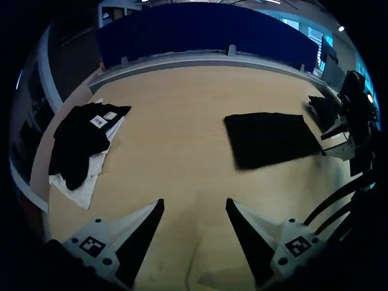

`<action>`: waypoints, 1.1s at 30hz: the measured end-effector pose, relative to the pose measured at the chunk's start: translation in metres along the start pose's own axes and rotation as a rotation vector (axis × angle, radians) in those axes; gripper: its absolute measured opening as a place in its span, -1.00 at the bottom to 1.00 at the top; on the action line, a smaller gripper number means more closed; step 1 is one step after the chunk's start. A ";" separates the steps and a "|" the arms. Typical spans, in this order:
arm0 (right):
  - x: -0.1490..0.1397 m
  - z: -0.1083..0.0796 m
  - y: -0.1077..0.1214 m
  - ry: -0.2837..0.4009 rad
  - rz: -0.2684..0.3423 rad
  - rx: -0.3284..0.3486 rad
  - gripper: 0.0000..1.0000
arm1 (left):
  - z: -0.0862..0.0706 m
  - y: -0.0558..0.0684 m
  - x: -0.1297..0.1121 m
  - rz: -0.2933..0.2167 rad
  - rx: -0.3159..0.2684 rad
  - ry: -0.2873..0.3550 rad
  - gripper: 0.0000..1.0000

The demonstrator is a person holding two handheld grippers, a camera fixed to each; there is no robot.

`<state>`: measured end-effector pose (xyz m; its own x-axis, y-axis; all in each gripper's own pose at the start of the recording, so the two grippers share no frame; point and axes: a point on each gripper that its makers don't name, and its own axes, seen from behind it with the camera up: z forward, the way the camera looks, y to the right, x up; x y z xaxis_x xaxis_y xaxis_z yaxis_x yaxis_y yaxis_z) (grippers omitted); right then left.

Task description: Fold towel

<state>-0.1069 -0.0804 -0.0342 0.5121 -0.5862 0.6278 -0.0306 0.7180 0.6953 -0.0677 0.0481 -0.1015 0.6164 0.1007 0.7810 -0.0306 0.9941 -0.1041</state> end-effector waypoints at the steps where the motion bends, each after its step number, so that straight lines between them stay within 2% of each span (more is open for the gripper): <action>1: -0.002 0.001 0.000 -0.004 -0.001 -0.001 0.52 | -0.001 -0.001 0.000 -0.002 0.000 0.000 0.88; 4: -0.008 0.005 0.000 -0.017 0.001 -0.001 0.38 | -0.004 -0.003 -0.001 -0.005 0.001 0.003 0.89; 9: -0.014 0.010 -0.003 -0.027 0.010 0.008 0.35 | -0.009 -0.004 -0.001 -0.001 0.003 0.006 0.89; 11: -0.016 0.010 -0.004 -0.032 0.009 0.009 0.27 | -0.009 -0.005 -0.002 0.002 0.004 0.006 0.89; 17: -0.018 0.013 -0.002 -0.031 0.013 -0.011 -0.37 | -0.009 -0.005 -0.003 0.005 0.003 0.003 0.89; 22: -0.018 0.012 0.000 -0.027 0.031 -0.009 -0.55 | -0.009 -0.004 -0.004 0.009 0.001 0.002 0.89; 25: -0.017 0.011 0.000 -0.024 0.032 -0.014 -0.77 | -0.008 -0.005 -0.006 0.012 0.003 0.001 0.89; 33: -0.015 0.009 -0.001 -0.021 0.039 -0.016 -0.81 | -0.009 -0.007 -0.007 0.005 0.002 -0.001 0.89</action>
<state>-0.1221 -0.0753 -0.0413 0.4923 -0.5656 0.6616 -0.0361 0.7462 0.6648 -0.0649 0.0404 -0.1114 0.6155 0.1053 0.7810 -0.0351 0.9937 -0.1063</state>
